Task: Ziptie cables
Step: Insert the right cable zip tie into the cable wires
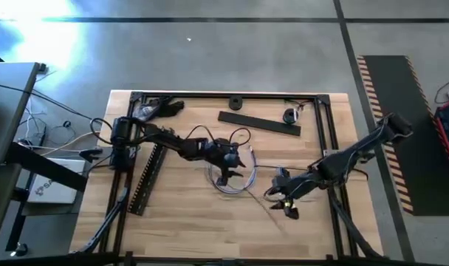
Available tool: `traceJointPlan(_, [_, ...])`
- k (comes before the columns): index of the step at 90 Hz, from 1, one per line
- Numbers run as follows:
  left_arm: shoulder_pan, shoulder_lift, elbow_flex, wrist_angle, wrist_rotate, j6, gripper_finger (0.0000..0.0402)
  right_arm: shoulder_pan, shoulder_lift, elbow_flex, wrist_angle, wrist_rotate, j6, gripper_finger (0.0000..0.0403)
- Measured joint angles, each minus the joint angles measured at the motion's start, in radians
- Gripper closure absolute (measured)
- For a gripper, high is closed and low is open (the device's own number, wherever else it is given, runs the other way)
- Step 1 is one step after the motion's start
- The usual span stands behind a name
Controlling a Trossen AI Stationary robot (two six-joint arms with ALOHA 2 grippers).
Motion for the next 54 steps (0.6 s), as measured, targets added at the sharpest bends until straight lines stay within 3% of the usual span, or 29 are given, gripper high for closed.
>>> traceJointPlan(6, [0.0,0.0,0.0,0.01,0.001,-0.001,0.0251,0.0,-0.03,0.0,-0.047,0.016,0.027,0.0154])
traceJointPlan(17, [-0.001,0.002,0.0,0.067,0.011,-0.004,0.0266,0.005,-0.033,-0.021,-0.13,0.284,0.033,0.0157])
traceJointPlan(24, [0.0,0.012,0.002,0.121,0.01,-0.02,0.0277,-0.013,-0.016,-0.101,-0.094,0.38,0.006,0.0162])
traceJointPlan(42, [0.014,0.037,0.01,0.145,-0.018,-0.087,0.0305,-0.119,0.005,-0.42,0.252,0.424,-0.058,0.0188])
traceJointPlan(54, [0.013,0.054,0.009,0.148,-0.052,-0.096,0.0313,-0.204,0.003,-0.53,0.496,0.47,-0.172,0.0207])
